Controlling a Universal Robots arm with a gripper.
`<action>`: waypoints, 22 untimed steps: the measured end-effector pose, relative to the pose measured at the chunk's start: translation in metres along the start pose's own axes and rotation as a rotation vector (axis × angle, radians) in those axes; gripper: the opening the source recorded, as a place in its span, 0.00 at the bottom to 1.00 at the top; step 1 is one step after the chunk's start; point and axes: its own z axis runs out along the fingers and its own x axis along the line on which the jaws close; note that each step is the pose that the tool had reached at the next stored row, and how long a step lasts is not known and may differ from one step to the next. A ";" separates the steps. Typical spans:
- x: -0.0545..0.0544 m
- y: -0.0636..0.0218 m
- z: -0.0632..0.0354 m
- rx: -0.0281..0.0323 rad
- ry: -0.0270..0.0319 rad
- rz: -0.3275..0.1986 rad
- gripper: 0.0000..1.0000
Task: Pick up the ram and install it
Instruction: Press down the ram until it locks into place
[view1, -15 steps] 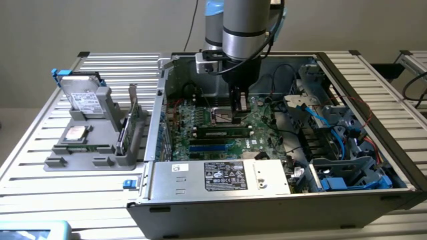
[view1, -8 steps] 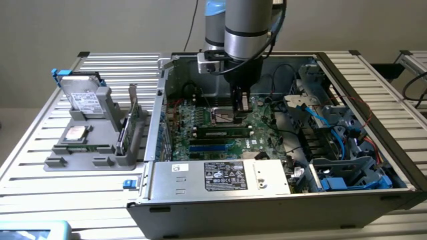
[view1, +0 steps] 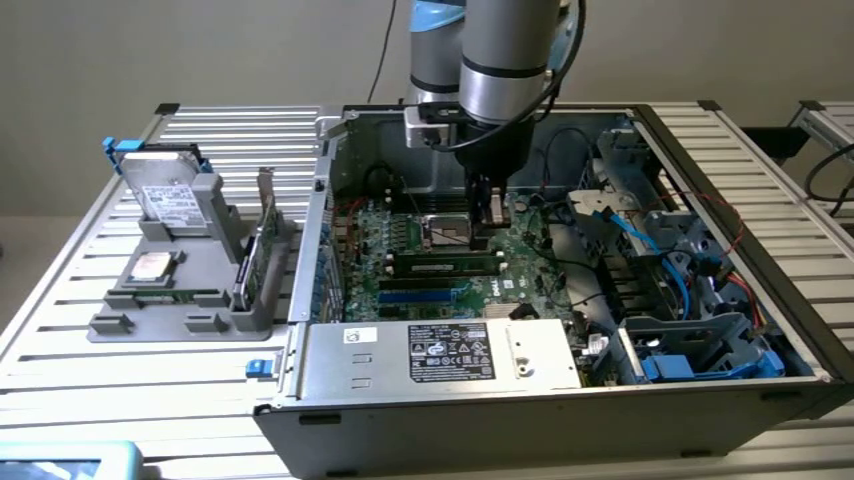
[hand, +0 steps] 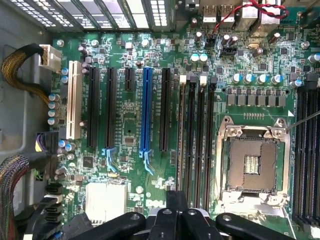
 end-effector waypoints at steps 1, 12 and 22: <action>0.000 0.0000 0.0012 -0.0002 -0.0001 0.002 0.11; -0.001 -0.0001 0.0105 -0.0041 -0.0018 0.048 0.11; -0.004 -0.0001 0.0133 -0.0043 -0.0017 0.043 0.11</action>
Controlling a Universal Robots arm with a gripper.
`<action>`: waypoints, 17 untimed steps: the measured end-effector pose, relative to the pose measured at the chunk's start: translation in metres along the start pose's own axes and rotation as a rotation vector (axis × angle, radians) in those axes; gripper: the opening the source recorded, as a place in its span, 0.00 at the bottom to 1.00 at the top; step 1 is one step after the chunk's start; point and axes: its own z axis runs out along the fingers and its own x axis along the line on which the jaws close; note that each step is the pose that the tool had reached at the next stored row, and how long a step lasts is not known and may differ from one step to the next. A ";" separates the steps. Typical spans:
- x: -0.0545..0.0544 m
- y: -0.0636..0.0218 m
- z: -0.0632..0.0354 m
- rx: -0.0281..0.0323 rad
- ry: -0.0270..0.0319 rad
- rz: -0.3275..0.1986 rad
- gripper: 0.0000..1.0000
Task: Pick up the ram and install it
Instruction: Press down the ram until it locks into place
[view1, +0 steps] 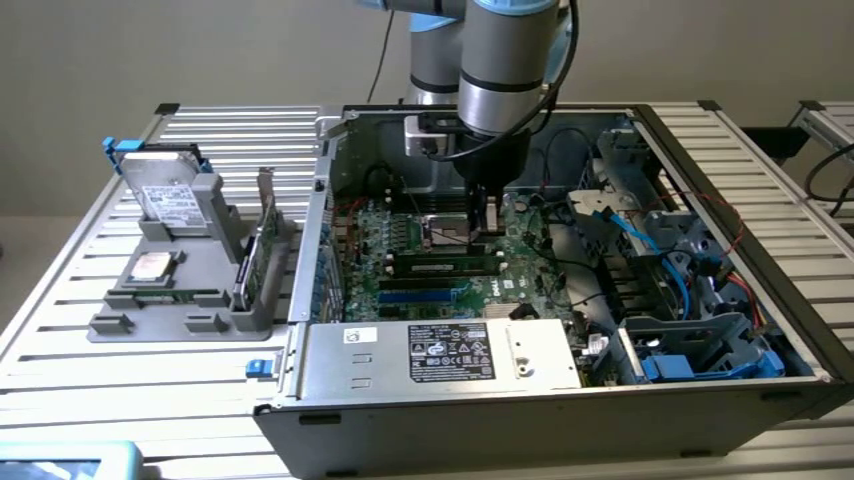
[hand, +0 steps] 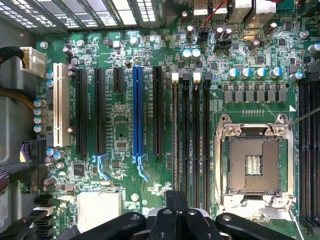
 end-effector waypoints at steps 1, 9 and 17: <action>0.000 0.0000 0.0003 0.0000 0.0000 -0.002 0.11; 0.000 0.0014 0.0021 0.0026 0.0002 -0.036 0.11; 0.001 0.0014 0.0026 0.0027 0.0004 -0.038 0.11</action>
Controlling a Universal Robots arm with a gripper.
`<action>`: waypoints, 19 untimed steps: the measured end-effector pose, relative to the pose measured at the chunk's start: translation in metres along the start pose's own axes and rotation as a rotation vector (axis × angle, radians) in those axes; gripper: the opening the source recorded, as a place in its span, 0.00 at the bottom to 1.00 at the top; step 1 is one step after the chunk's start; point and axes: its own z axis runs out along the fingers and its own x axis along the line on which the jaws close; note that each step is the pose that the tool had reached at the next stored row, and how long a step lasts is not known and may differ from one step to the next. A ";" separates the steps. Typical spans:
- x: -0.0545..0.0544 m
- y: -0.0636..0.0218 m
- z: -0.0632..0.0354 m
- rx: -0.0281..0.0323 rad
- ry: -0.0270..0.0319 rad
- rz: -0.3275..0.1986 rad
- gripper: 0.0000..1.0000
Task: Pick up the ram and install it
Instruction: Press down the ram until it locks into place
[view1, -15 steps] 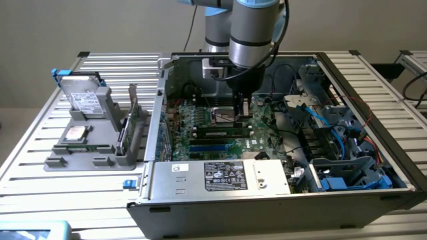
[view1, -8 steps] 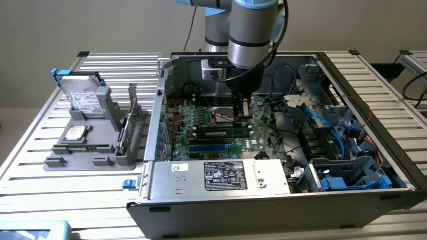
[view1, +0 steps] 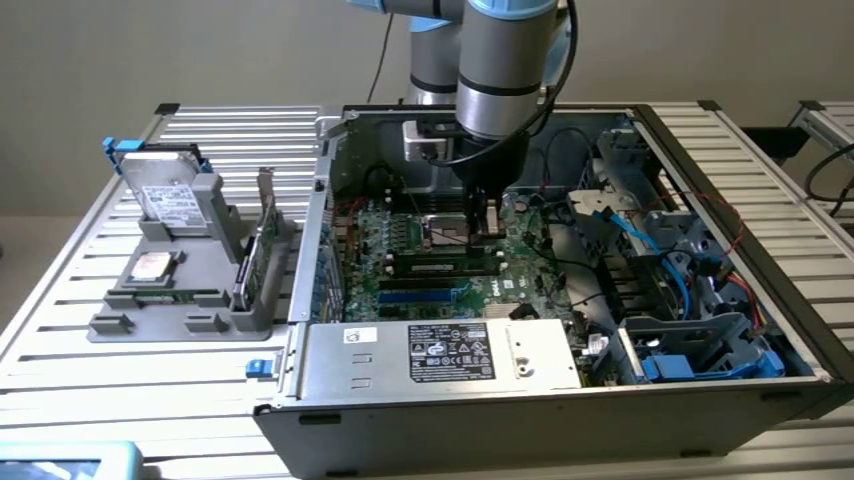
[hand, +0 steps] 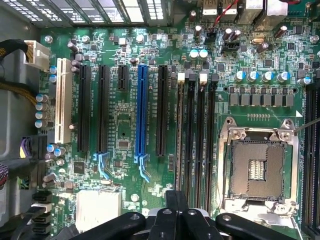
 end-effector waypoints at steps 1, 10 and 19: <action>0.000 0.0000 0.0001 0.0000 0.0000 0.000 0.11; -0.001 0.0001 0.0015 0.0000 0.0000 0.000 0.11; -0.002 0.0001 0.0037 0.0002 -0.0053 0.001 0.11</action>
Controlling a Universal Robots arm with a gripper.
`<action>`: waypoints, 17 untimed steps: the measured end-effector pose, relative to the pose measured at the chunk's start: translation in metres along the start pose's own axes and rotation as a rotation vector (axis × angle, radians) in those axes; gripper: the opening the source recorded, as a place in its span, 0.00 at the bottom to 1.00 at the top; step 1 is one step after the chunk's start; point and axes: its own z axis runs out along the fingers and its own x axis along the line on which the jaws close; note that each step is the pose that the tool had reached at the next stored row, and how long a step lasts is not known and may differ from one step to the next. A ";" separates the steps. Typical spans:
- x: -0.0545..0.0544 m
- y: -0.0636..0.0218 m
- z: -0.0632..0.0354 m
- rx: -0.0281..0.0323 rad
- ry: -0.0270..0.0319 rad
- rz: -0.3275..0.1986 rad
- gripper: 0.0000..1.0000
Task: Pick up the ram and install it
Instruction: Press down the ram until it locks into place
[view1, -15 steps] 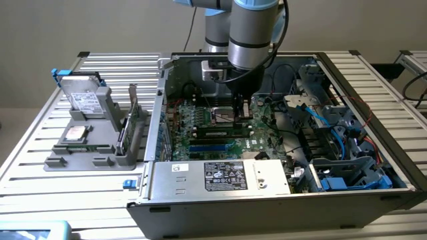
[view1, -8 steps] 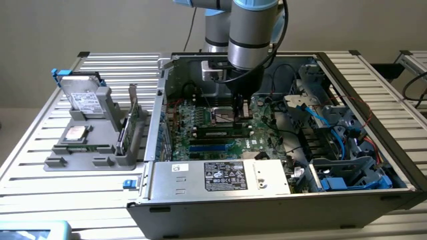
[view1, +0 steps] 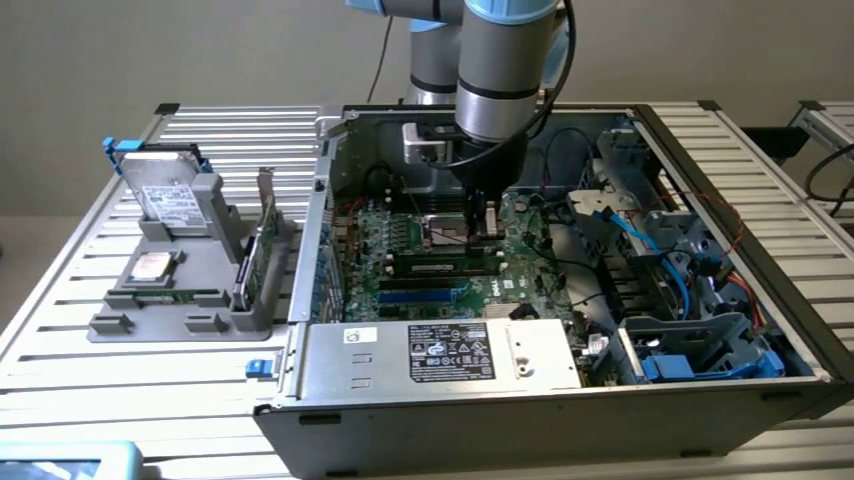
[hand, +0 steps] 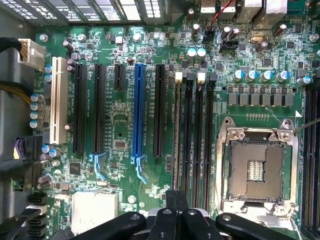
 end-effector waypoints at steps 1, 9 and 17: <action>0.000 0.0000 0.0000 -0.0001 -0.0001 0.000 0.11; 0.000 0.0000 0.0023 -0.0001 -0.0029 0.001 0.11; 0.000 -0.0001 0.0066 -0.0001 -0.0028 0.001 0.11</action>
